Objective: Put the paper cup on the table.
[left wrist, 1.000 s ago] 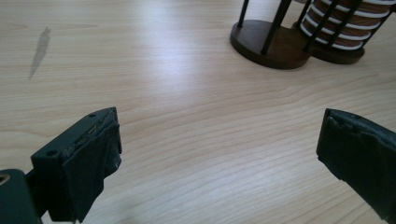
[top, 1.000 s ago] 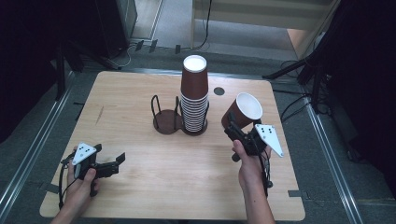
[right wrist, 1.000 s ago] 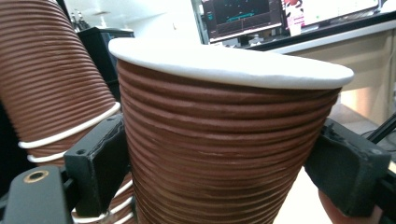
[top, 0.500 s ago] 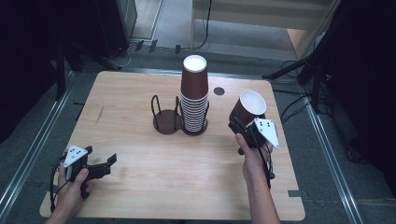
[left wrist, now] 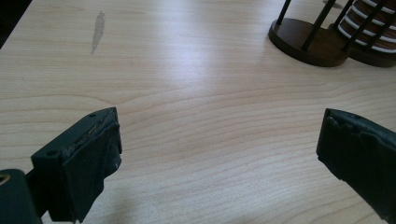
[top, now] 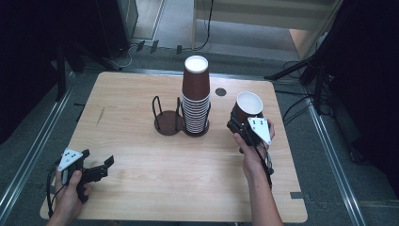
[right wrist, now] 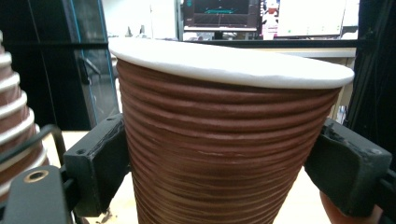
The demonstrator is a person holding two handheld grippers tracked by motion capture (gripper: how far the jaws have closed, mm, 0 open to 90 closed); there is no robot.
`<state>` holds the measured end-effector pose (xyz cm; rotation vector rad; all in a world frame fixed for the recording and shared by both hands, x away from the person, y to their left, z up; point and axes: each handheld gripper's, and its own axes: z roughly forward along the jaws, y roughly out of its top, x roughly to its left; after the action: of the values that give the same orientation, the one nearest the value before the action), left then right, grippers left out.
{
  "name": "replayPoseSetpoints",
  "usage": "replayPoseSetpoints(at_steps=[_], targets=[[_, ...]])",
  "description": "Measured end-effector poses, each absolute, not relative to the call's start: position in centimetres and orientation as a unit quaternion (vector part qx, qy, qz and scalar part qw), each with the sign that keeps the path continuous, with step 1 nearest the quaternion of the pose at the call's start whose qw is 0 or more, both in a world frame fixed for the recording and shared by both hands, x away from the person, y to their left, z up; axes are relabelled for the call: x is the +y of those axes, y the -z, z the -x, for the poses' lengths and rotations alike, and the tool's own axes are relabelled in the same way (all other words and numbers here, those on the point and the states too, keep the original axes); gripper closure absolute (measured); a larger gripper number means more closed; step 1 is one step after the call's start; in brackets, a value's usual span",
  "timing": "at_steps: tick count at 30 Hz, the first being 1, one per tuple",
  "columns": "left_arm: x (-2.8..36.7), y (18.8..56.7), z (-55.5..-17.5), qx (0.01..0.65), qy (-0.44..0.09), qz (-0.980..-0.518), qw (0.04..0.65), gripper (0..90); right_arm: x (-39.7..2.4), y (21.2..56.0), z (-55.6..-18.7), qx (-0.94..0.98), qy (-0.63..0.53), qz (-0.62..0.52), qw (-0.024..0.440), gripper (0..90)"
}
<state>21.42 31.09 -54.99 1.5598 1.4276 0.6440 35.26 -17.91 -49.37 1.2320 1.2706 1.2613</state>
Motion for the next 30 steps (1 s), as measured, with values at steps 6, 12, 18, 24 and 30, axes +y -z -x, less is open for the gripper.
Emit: replayPoseSetpoints(at_steps=[6,12,18,24,30], targets=[[31.3,55.2,-21.4,0.574,-0.254,-0.634,0.452,0.7,-17.9,51.2,-36.4,0.535,-0.478,-0.499,0.486,12.8],[31.3,55.2,-21.4,0.572,-0.249,-0.633,0.458,0.7,-18.4,52.4,-37.0,0.539,-0.462,-0.506,0.491,12.2],[31.4,55.2,-21.4,0.569,-0.239,-0.637,0.463,0.7,-18.8,53.2,-37.3,0.546,-0.45,-0.511,0.488,11.9],[31.4,55.2,-21.5,0.566,-0.237,-0.638,0.464,0.7,-19.0,53.4,-37.3,0.551,-0.443,-0.516,0.483,11.5],[31.4,55.2,-21.5,0.567,-0.235,-0.638,0.465,0.7,-19.4,53.7,-37.4,0.552,-0.44,-0.528,0.472,11.3]])
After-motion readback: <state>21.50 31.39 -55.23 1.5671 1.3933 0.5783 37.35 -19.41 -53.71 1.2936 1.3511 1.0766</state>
